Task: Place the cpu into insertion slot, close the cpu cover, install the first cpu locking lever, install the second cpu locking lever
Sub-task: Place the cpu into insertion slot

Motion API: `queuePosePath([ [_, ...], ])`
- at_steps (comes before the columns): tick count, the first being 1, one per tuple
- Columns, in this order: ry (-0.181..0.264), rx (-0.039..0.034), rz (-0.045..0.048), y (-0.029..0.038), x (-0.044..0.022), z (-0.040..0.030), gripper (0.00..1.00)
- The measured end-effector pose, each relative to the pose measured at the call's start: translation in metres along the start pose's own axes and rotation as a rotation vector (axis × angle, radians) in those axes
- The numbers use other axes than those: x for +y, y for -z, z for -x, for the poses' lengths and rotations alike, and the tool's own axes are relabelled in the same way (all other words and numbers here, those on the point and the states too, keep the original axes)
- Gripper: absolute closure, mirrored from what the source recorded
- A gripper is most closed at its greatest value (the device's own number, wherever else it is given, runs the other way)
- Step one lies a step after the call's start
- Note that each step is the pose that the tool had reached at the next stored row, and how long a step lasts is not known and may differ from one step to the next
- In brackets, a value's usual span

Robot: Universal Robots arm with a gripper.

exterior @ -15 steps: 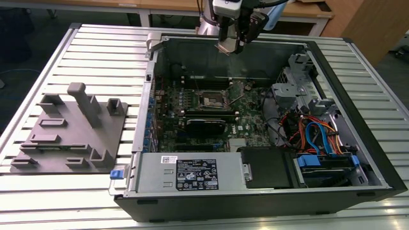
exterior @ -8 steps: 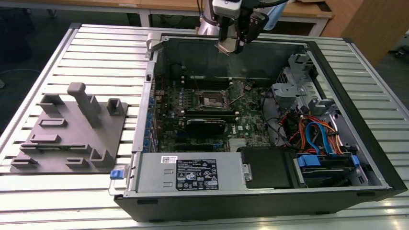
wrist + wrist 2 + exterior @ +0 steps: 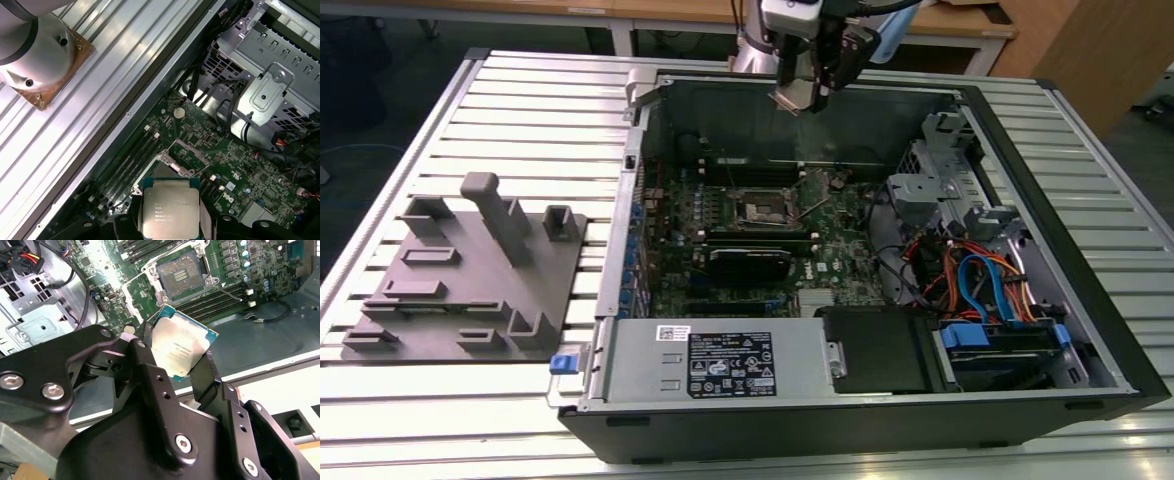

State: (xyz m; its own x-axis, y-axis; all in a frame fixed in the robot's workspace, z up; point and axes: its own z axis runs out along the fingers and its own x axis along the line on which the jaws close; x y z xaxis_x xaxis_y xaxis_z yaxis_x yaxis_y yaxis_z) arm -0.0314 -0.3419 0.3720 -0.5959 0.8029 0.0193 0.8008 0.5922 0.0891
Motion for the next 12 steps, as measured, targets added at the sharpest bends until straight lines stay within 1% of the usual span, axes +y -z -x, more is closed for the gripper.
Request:
queuePosePath([
  [5,-0.013,-0.0011,0.0002,0.0000,0.0000,0.0000,0.46],
  [12,-0.014,-0.0013,0.0003,0.0000,0.0000,0.0000,0.46],
])
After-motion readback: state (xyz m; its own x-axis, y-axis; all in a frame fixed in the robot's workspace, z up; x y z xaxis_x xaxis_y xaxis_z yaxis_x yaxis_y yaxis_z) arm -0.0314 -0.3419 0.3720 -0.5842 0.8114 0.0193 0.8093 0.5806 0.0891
